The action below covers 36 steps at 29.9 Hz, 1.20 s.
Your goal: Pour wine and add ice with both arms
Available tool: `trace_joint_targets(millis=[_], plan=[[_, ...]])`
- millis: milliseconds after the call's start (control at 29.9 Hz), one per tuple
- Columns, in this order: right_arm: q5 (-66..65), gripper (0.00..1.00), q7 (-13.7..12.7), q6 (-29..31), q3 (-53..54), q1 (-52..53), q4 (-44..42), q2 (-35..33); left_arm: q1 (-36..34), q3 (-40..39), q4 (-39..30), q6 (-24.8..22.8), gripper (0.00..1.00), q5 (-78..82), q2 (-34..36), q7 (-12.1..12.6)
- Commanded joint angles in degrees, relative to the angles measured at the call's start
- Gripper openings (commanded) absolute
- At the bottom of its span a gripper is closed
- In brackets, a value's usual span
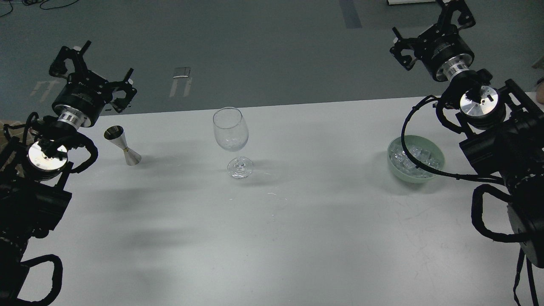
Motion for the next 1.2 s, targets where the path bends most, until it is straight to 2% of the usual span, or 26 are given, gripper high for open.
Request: trace_joint_targets(millis=[0,669,1170], plan=[[0.1,1.0,0.2,0.2,-0.1,0.1,0.0,0.2,-0.2,0.7,-0.3,0.0,0.98,0.6,0.3,-0.1],[0.1,1.0,0.1,0.4,-0.1,0.3,1.5,0.2,-6.2,0.8,0.5,0.0,0.98,0.7,2.8,0.1],[0.2,1.0,0.5,0.5,-0.1,0.3,1.9,-0.2,-6.5,0.7,-1.1,0.0,0.98,0.0,3.9,0.7]])
